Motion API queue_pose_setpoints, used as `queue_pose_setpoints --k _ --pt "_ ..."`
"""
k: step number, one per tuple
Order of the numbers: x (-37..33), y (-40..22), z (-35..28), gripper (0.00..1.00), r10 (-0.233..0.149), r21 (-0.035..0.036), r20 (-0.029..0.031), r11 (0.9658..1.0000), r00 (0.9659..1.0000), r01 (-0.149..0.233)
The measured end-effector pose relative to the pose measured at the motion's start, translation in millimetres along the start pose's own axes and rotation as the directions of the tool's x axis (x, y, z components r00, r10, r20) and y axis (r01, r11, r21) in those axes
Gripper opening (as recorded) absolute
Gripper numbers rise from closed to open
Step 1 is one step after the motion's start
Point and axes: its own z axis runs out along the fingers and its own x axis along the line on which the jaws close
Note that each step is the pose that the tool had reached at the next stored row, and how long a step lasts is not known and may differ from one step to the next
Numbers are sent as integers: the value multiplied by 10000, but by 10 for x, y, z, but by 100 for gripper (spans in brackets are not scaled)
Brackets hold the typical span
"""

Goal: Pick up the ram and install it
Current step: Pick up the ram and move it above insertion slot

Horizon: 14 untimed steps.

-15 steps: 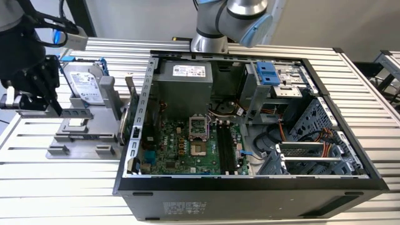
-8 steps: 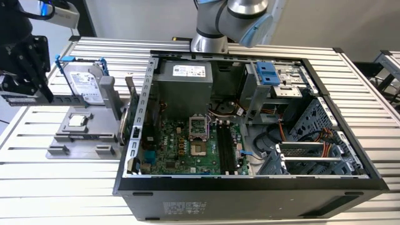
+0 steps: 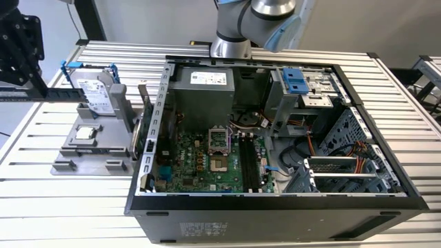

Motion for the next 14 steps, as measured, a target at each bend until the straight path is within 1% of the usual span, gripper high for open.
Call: queue_pose_setpoints --k 3,4,14 --pt "-1 -3 -15 0 -1 1 2 10000 10000 1" --pt "-1 -22 -15 0 -1 2 3 10000 10000 1" --pt "1 -474 -23 0 0 -37 1 10000 10000 0"
